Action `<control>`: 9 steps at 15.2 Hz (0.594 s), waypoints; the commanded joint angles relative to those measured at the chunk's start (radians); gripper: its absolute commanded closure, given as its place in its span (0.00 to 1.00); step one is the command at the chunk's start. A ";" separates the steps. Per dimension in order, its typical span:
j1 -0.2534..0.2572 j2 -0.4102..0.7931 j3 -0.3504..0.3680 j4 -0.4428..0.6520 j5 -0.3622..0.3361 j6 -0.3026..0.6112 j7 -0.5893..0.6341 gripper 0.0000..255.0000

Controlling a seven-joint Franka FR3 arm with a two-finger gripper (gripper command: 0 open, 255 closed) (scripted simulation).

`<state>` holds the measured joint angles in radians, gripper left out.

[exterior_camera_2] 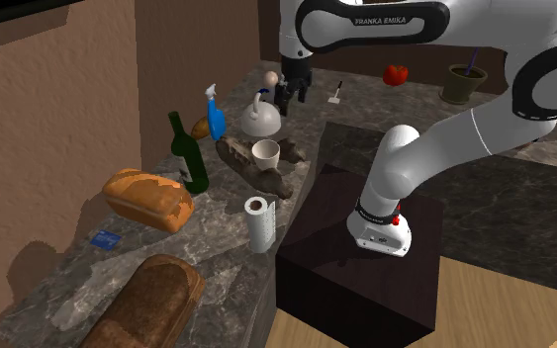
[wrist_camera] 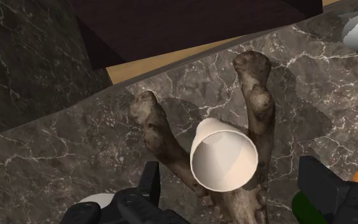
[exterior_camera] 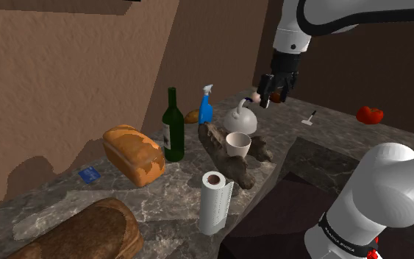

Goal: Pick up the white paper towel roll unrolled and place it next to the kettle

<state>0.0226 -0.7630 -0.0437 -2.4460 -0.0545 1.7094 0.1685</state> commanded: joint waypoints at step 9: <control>0.072 -0.013 0.188 -0.091 0.113 0.079 0.223 0.00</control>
<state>0.0832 -0.7771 0.1163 -2.5318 0.0407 1.7812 0.3571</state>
